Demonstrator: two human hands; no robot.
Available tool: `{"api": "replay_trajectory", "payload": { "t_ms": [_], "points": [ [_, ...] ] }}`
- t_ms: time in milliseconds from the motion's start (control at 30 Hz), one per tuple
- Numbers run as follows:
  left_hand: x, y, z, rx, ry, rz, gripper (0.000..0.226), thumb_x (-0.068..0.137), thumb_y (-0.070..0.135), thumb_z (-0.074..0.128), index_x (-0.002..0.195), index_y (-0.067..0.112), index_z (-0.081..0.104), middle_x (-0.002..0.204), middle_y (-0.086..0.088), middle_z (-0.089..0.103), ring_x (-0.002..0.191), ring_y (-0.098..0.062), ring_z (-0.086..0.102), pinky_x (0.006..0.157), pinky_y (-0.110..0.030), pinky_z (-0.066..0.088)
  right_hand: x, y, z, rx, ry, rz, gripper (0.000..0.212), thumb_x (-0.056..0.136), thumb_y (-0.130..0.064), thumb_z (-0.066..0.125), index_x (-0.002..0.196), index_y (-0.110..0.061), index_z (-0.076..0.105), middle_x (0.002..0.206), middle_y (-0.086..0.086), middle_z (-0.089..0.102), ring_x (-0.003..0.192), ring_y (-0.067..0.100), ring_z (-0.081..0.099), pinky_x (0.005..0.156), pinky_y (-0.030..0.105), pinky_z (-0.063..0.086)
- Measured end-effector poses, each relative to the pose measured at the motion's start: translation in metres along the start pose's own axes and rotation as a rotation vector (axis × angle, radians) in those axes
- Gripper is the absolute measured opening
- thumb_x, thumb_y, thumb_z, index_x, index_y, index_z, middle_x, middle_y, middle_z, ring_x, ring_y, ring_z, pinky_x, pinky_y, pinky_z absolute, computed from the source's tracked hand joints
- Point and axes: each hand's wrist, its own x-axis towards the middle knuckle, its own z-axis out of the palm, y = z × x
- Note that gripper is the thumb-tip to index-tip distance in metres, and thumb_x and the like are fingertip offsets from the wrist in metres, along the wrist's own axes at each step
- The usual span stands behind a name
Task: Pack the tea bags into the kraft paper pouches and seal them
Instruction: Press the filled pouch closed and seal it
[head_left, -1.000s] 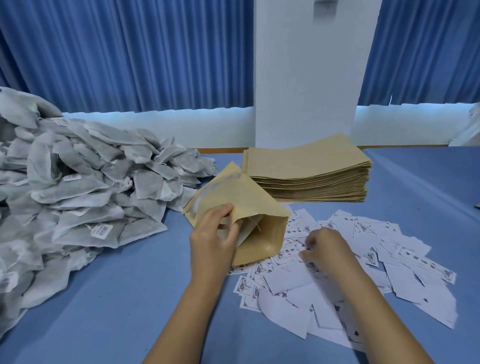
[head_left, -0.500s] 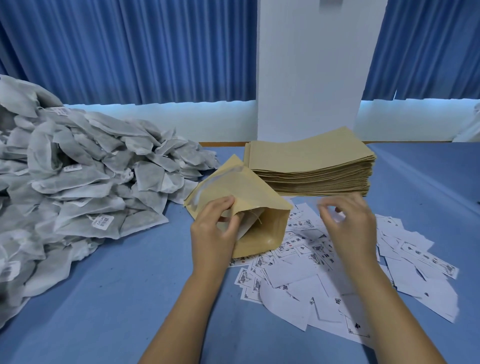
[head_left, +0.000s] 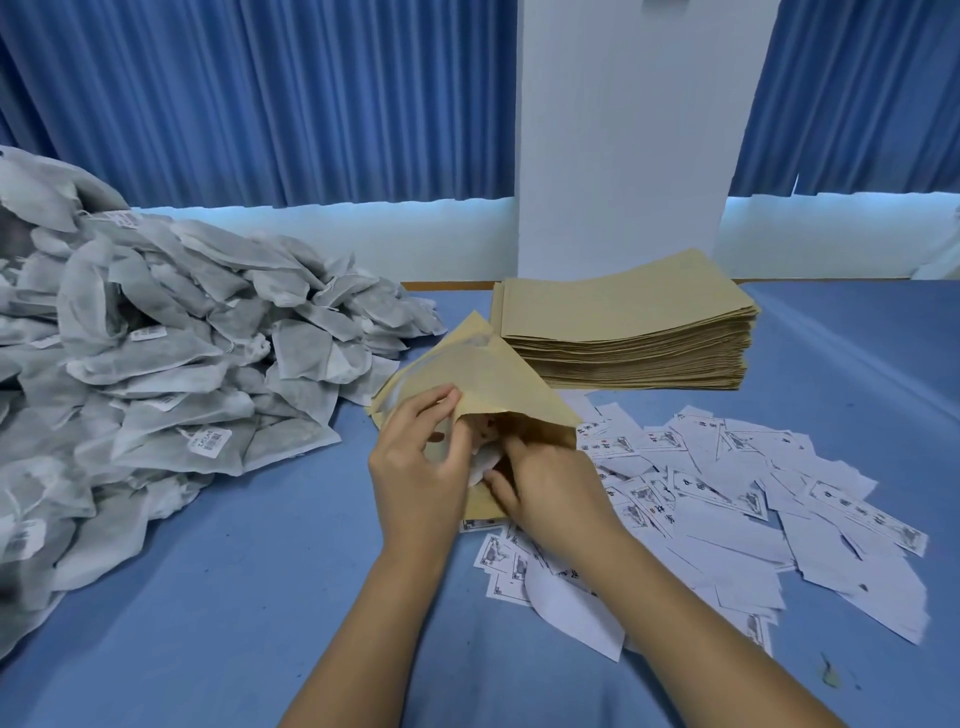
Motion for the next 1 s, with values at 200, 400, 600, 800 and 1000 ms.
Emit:
{"api": "replay_trajectory", "payload": {
  "t_ms": [200,400,600,800,1000],
  "points": [
    [0.001,0.003,0.002,-0.023,0.017,-0.049,0.024,0.079,-0.003,0.064,0.1,0.004,0.074,0.103,0.006,0.067,0.099,-0.014,0.064,0.08,-0.045,0.055,-0.012,0.021,-0.016,0.43,0.606,0.231,0.032,0.086,-0.033,0.052,0.06,-0.015,0.057,0.044,-0.007,0.041,0.04,0.019,0.039,0.043,0.023,0.028],
    [0.001,0.002,0.002,-0.015,0.029,-0.092,0.027,0.082,-0.008,0.063,0.103,0.005,0.073,0.104,0.005,0.067,0.099,-0.015,0.064,0.085,-0.044,0.054,-0.008,0.03,-0.002,1.066,-0.172,0.616,0.029,0.09,-0.045,0.055,0.106,-0.021,0.053,0.094,-0.006,0.062,0.083,0.018,0.066,0.075,0.039,0.055],
    [0.0,0.001,0.004,0.093,-0.259,0.025,0.036,0.082,0.001,0.058,0.11,0.017,0.073,0.099,0.007,0.065,0.097,-0.016,0.057,0.088,-0.017,0.043,-0.005,0.025,0.003,1.132,-0.037,0.603,0.028,0.095,-0.004,0.042,0.069,-0.009,0.051,0.06,0.002,0.057,0.063,0.016,0.056,0.061,0.025,0.046],
    [-0.014,-0.004,0.016,0.275,-0.78,-0.054,0.039,0.089,0.028,0.06,0.127,0.039,0.059,0.089,0.008,0.042,0.079,-0.011,0.049,0.071,-0.034,0.049,-0.004,0.034,-0.01,1.861,0.093,0.865,0.026,0.096,-0.007,0.039,0.098,-0.002,0.064,0.085,0.016,0.072,0.079,0.029,0.069,0.057,0.028,0.055],
    [-0.026,0.019,0.018,0.05,-0.872,0.108,0.023,0.086,0.021,0.056,0.099,0.014,0.073,0.085,0.001,0.057,0.066,-0.011,0.051,0.063,-0.022,0.043,-0.004,0.035,-0.009,1.754,0.123,0.949,0.019,0.092,-0.001,0.053,0.075,-0.006,0.058,0.05,0.003,0.055,0.036,0.012,0.048,0.039,0.017,0.038]
  ]
}}
